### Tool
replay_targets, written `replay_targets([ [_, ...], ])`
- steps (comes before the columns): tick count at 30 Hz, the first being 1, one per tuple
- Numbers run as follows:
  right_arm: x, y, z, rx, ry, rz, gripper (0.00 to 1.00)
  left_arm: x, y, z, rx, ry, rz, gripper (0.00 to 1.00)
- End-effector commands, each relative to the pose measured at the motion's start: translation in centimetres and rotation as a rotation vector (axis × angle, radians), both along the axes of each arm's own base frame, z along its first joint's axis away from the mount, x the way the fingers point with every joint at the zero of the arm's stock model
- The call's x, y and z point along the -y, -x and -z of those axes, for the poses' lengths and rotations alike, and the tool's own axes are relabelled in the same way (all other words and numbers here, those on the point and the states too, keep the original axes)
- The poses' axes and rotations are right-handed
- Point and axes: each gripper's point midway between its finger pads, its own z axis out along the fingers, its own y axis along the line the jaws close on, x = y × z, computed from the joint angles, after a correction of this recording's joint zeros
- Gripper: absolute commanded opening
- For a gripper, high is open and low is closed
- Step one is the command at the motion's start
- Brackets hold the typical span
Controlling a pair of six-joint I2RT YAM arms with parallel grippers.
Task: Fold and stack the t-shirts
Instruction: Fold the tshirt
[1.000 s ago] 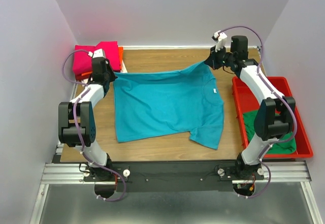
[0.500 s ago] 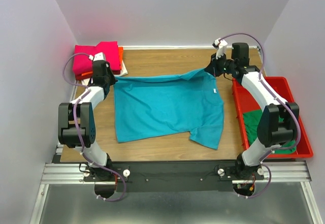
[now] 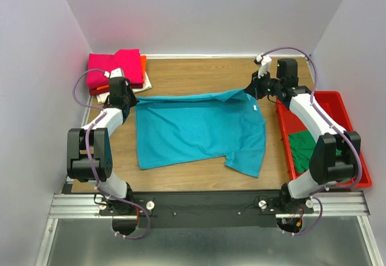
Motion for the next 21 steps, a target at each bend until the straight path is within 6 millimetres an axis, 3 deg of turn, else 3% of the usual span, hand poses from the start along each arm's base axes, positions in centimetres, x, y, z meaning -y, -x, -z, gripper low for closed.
replay_targets([
  [1, 0.0, 1.3, -0.5, 0.027, 0.002, -0.021, 0.01, -0.2, 1.2, 0.6, -0.029, 0.016, -0.017, 0.0],
  [10, 0.1, 3.5, 1.6, -0.024, 0.008, -0.037, 0.01, 1.2, 3.3, 3.1, -0.114, 0.057, 0.021, 0.0],
  [11, 0.3, 4.1, 2.4, -0.045, 0.019, -0.036, 0.01, 1.8, 3.9, 2.4, -0.102, 0.076, 0.047, 0.05],
  [12, 0.5, 4.4, 2.7, -0.053, 0.029, -0.035, 0.01, 1.9, 4.1, 1.8, -0.088, 0.082, 0.047, 0.24],
  [13, 0.7, 4.7, 2.6, -0.04, 0.048, -0.042, 0.01, 2.0, 4.5, 1.1, -0.071, 0.089, 0.051, 0.35],
  [15, 1.2, 5.9, 3.6, -0.06, 0.095, -0.061, 0.09, 2.3, 5.3, -2.3, 0.011, 0.094, 0.066, 0.53],
  [17, 1.7, 6.6, 3.7, -0.058, 0.126, -0.063, 0.21, 2.4, 6.4, -5.9, 0.101, 0.082, 0.081, 0.58],
  [18, 2.1, 7.0, 4.1, -0.074, 0.149, -0.059, 0.41, 2.5, 6.8, -7.1, 0.138, 0.078, 0.09, 0.59],
  [21, 2.5, 6.9, 4.1, -0.066, 0.18, -0.062, 0.58, 2.4, 7.8, -11.2, 0.263, 0.041, 0.114, 0.59],
])
